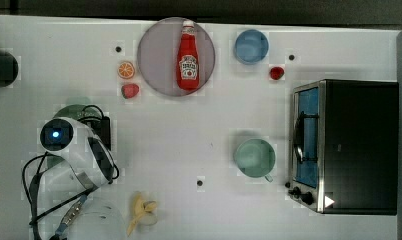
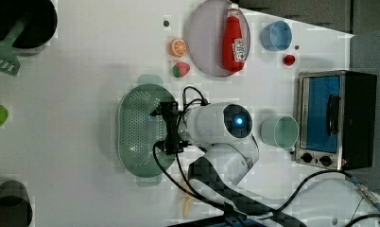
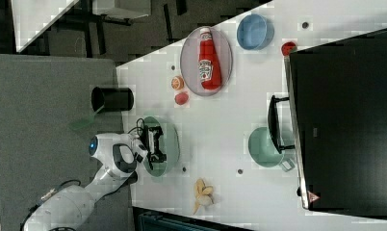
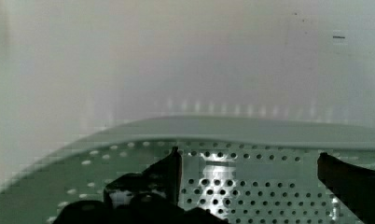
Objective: Drag strainer left to right.
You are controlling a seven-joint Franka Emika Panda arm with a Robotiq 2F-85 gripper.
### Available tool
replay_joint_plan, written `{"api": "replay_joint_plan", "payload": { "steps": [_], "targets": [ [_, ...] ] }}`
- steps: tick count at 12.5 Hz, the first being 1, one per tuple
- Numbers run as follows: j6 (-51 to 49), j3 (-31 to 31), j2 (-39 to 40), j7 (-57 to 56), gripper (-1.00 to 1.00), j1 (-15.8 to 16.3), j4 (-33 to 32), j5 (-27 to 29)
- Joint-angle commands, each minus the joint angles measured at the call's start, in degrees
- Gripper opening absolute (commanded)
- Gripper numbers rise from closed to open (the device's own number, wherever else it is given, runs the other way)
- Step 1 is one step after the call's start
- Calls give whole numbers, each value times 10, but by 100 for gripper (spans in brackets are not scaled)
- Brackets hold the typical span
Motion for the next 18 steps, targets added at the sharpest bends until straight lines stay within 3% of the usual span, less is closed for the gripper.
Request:
{"api": "replay_joint_plan", "payload": {
  "steps": [1,11,18],
  "targets": [
    [-1,-22,-16,21,100,-12,-7,7],
    [-12,-49,-79,-86,100,-106,-75,7],
    [-11,-108,-101,-204,100,-138,-108,7]
  ]
}}
